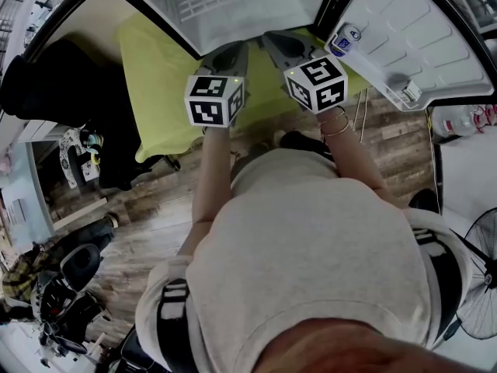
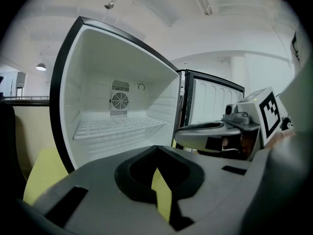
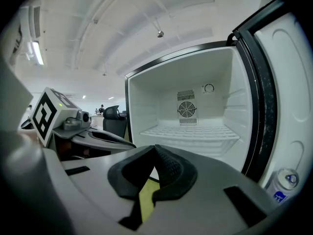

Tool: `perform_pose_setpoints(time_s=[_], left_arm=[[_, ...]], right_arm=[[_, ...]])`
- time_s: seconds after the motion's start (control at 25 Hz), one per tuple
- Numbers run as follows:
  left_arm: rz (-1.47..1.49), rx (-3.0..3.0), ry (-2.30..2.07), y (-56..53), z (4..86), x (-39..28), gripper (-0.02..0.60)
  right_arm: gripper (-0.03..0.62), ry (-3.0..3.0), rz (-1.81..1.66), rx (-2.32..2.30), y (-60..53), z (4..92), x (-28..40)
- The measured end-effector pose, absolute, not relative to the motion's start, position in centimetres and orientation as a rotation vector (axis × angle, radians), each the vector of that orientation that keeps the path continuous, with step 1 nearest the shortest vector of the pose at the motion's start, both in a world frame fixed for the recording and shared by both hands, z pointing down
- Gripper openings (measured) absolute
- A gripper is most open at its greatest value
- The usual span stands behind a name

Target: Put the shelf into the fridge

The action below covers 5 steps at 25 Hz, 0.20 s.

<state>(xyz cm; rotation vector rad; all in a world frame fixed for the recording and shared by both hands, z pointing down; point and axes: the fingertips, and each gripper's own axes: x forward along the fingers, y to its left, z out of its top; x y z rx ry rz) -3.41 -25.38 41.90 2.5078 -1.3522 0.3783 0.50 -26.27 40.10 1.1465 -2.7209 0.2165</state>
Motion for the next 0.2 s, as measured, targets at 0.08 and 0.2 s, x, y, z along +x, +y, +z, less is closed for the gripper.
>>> perform_pose_setpoints(time_s=[0.08,0.2], left_arm=[[0.369,2.5,-1.348,-25.49,41.96,-3.4,0.01],[0.36,2.486,-1.354,-25.69,42.1,-3.53,0.011]], right_arm=[[0.009,-2.728,0.233,1.149,-26.43,40.05,0.72],[0.009,-2.738,0.253,1.154,-26.72,39.92,1.2]])
